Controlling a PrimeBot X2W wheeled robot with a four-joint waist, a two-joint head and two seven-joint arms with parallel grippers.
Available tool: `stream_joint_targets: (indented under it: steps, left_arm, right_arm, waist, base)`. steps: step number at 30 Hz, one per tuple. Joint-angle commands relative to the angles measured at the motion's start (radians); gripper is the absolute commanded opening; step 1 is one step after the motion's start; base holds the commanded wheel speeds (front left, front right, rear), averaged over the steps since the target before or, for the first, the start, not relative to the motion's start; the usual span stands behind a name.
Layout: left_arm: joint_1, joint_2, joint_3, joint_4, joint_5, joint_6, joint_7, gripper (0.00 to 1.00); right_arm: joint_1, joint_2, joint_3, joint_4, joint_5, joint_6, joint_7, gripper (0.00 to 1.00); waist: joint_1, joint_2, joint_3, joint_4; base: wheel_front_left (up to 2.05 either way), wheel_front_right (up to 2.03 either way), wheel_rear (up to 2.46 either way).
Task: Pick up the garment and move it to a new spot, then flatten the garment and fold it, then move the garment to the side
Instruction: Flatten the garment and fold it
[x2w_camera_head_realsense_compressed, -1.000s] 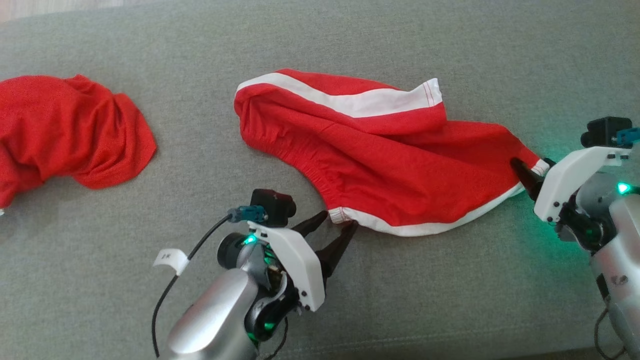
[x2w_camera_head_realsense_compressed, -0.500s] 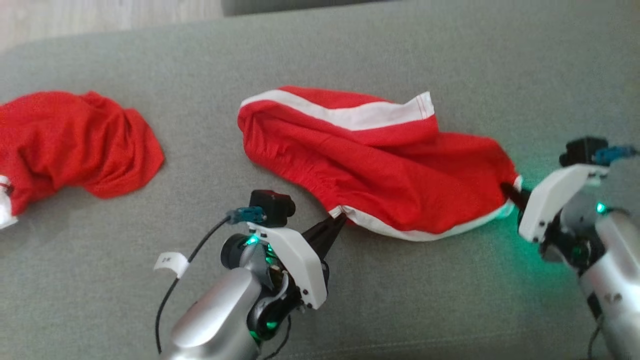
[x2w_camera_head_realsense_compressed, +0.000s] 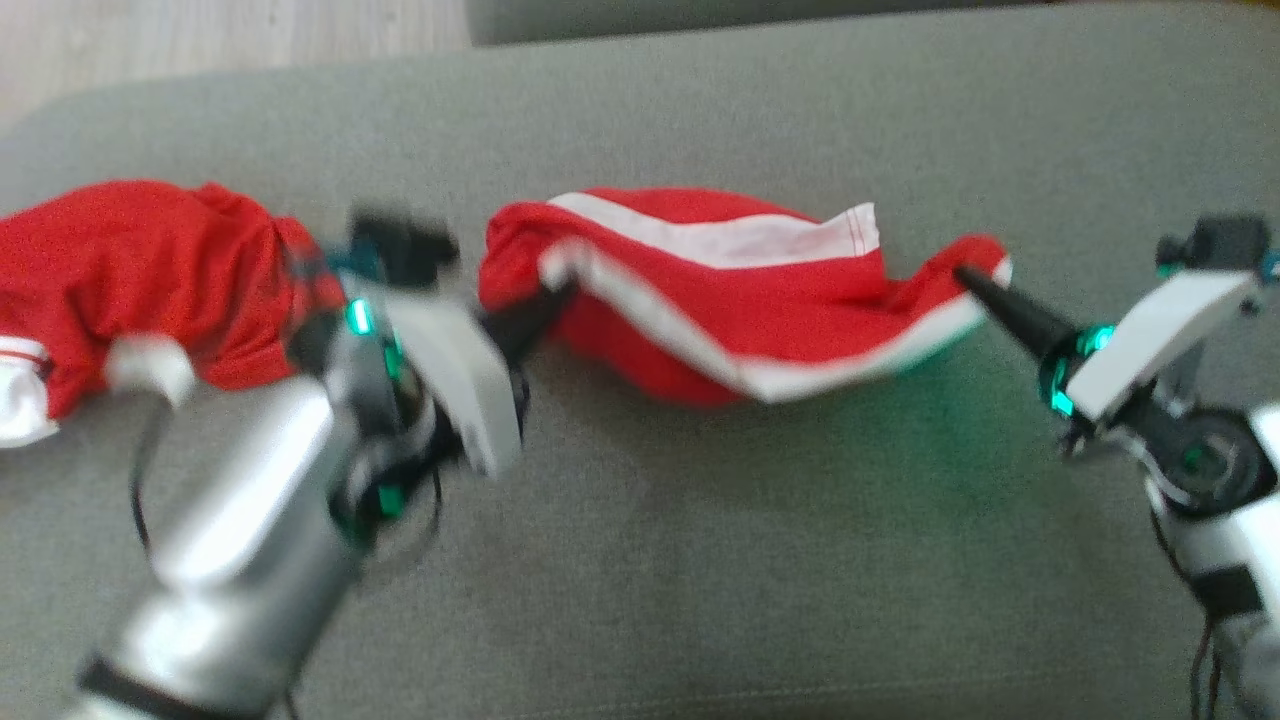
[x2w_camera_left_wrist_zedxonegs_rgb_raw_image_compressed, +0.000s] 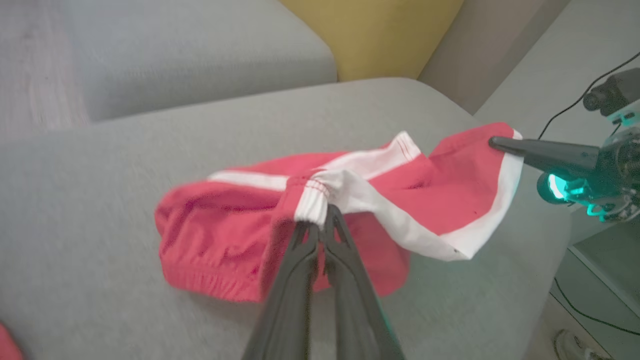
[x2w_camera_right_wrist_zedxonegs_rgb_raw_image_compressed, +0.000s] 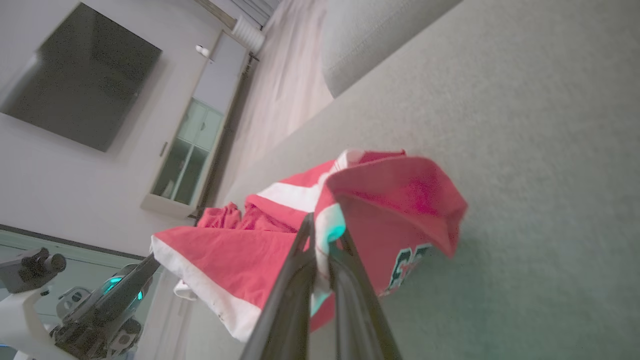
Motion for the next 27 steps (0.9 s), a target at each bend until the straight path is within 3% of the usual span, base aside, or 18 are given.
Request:
stream_joint_targets:
  steps: [1,10,18,27]
  left_arm:
    - [-0.117,0.028,0.053,-0.030,-0.008,-0.008,0.015,0.00]
    - [-0.586,-0.022,0.085,0.186,-0.011,-0.025,0.091,0.00]
    - [-0.974,-0.092,0.156,0.425,0.066,-0.010,-0.129,0.00]
    - [-1.233,-0.130,0.204,0.611,0.087,0.002,-0.297,0.00]
  right_arm:
    - [-0.070,-0.018,-0.009,-0.045,0.025,0.008,0.002,0.00]
    - [-0.454,0.034,-0.079,0.027,0.123,0.008,-0.002,0.00]
    - [-0.836,0.116,-0.121,0.134,0.137,0.008,-0.116,0.00]
    - [-1.144,0.112,-0.149,0.152,0.121,0.008,-0.263,0.00]
  waist:
    - [0.0000,0.0000,0.041,0.001]
    - [0.0000,0.0000,0.233,0.011]
    - [0.0000,0.0000,0.362,0.016]
    - [0.0000,0.0000,0.410,0.031]
  base:
    - [0.00,0.00,0.00]
    - [0.00,0.00,0.00]
    - [0.00,0.00,0.00]
    - [0.00,0.00,0.00]
